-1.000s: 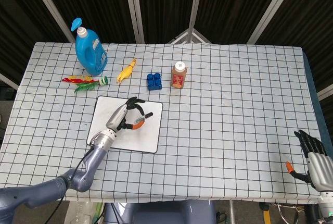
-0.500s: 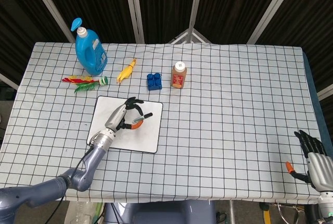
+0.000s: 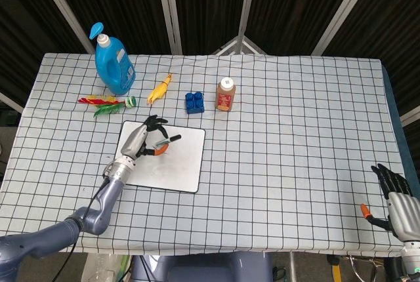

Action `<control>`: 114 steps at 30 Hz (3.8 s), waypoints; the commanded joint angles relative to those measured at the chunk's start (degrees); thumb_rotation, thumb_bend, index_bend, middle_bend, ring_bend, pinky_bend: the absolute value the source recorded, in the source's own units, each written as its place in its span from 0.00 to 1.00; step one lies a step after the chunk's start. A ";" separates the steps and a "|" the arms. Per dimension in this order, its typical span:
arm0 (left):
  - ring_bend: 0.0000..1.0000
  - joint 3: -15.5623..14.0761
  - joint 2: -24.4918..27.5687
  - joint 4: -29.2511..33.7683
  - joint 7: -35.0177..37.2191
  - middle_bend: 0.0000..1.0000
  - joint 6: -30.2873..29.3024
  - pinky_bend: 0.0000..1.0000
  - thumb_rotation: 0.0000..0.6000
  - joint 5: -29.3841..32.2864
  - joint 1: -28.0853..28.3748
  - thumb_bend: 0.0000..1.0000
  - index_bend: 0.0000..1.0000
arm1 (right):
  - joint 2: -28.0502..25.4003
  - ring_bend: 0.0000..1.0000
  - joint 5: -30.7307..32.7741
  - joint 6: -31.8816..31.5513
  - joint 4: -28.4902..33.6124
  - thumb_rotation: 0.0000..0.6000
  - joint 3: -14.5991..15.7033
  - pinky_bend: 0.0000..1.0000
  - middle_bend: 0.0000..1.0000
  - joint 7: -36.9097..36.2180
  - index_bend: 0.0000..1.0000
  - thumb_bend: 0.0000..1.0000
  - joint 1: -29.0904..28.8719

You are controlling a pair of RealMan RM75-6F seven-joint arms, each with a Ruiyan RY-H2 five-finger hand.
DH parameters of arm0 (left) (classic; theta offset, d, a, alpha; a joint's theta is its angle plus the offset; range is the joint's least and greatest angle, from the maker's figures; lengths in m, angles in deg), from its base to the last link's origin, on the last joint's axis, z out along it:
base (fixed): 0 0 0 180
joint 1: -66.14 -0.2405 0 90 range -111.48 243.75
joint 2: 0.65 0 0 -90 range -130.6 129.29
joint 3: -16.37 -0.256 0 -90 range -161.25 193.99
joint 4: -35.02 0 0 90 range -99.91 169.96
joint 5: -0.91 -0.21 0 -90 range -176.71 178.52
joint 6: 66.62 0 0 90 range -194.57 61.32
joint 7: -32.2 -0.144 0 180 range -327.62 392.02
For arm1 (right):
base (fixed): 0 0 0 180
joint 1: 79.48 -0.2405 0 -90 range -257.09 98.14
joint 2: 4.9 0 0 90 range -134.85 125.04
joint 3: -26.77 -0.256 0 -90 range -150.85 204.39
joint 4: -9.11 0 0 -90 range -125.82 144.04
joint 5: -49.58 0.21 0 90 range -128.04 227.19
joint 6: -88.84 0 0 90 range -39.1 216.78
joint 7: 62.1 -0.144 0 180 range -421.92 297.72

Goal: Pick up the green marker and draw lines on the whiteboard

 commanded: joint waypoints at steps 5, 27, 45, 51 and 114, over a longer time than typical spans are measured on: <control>0.05 2.59 3.69 7.17 5.01 0.19 -3.34 0.11 1.00 0.40 -1.90 0.56 0.69 | 0.02 0.00 -0.05 -0.12 0.00 1.00 -0.06 0.00 0.00 -0.04 0.00 0.35 0.00; 0.05 0.13 1.33 14.23 -0.06 0.20 -1.62 0.11 1.00 2.63 -1.91 0.55 0.69 | -0.04 0.00 -0.20 -0.21 0.11 1.00 0.00 0.00 0.00 -0.06 0.00 0.35 0.04; 0.05 0.31 -1.00 11.21 -1.58 0.20 -0.65 0.11 1.00 3.51 -1.21 0.55 0.69 | -0.13 0.00 -0.22 -0.23 0.15 1.00 0.02 0.00 0.00 -0.22 0.00 0.35 0.09; 0.05 -0.03 -1.16 10.93 -1.91 0.20 -0.65 0.11 1.00 3.59 -1.56 0.56 0.69 | -0.13 0.00 -0.14 -0.19 0.08 1.00 0.00 0.00 0.00 -0.22 0.00 0.35 0.09; 0.05 -6.56 23.50 26.80 -30.36 0.20 -11.32 0.10 1.00 4.48 -12.98 0.50 0.68 | 0.12 0.00 0.22 -0.49 0.99 1.00 0.13 0.00 0.00 2.02 0.00 0.35 0.40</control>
